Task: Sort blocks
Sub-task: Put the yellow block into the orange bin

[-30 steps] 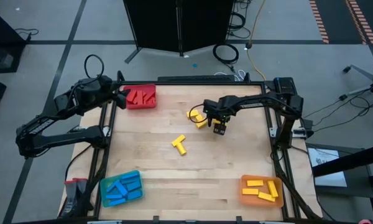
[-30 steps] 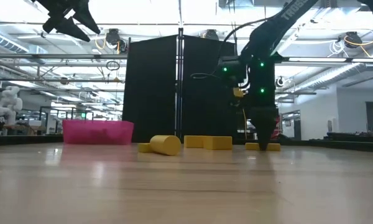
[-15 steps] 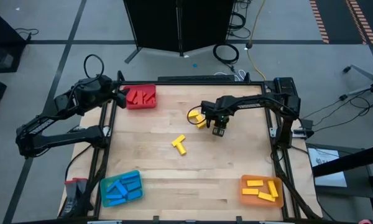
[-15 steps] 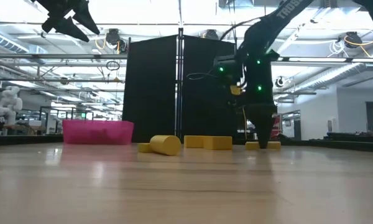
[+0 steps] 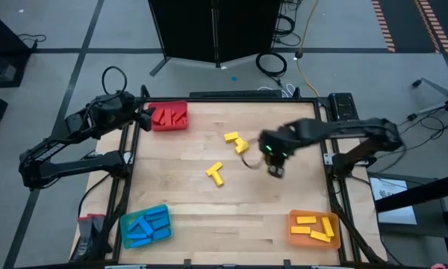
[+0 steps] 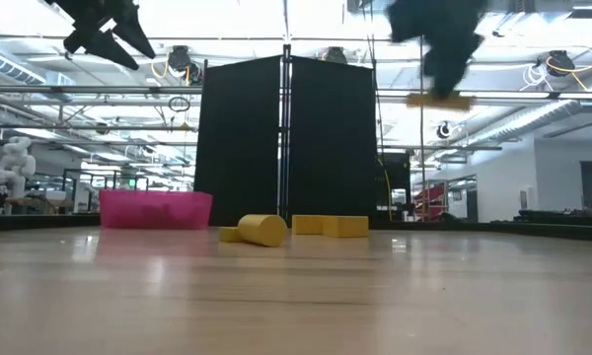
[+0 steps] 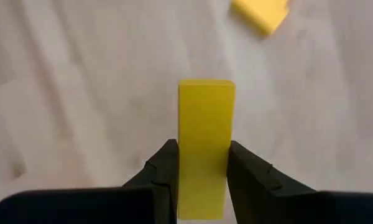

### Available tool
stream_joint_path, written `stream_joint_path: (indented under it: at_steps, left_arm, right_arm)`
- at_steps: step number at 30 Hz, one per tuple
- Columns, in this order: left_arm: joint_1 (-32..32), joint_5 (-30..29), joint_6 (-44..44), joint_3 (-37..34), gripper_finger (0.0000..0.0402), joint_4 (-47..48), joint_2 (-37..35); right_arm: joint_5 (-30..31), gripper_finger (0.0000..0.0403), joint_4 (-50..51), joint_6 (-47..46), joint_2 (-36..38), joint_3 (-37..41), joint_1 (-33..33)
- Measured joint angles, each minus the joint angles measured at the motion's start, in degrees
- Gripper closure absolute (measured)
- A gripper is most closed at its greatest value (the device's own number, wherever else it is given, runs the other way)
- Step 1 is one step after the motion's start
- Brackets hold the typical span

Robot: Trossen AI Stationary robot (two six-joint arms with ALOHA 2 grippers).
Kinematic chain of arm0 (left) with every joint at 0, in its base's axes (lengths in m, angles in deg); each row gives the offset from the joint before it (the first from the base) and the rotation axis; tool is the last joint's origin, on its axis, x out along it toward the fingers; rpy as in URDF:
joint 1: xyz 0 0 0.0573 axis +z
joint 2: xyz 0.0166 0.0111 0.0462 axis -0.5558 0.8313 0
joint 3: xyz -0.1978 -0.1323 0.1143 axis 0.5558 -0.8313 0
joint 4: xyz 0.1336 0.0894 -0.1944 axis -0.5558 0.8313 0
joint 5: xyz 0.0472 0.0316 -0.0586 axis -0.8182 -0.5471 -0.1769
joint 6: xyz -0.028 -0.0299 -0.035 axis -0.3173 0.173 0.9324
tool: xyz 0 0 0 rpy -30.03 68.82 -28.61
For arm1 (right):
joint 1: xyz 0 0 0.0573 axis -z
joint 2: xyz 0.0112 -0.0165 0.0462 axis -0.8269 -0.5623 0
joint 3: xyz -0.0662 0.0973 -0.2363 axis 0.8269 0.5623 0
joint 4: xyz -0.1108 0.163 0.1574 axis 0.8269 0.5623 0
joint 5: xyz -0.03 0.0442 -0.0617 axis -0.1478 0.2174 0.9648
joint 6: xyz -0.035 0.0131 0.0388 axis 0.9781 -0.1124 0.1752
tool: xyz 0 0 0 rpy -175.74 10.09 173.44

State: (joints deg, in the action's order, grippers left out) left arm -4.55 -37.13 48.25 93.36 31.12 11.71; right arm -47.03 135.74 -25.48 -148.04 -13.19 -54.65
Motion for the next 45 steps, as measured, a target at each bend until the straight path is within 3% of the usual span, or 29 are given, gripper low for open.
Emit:
stream_joint_path:
  at_steps: [5,11,22,33,45]
  left_arm:
    - [0.01,-0.02,-0.02,0.0,0.0134,0.11,-0.02]
    - [0.02,-0.02,-0.02,0.0,0.0134,0.13,-0.01]
    - [0.02,-0.02,-0.02,0.0,0.0134,0.13,0.0]
    - [0.02,-0.02,-0.02,0.0,0.0134,0.12,0.0]
    - [0.01,-0.01,-0.01,0.0,0.0134,0.1,0.0]
  right_arm:
    - [1.12,0.0321,7.87,-19.75,6.23,0.0,-14.18]
    - [2.13,0.0321,8.9,-38.9,5.62,0.0,-30.81]
    - [1.81,0.0321,3.62,-56.05,-2.79,0.09,-48.14]
    - [1.58,0.0321,-0.65,-67.87,-8.61,0.09,-57.58]
    - [-1.35,0.0321,-6.03,-68.0,-11.89,5.34,-58.52]
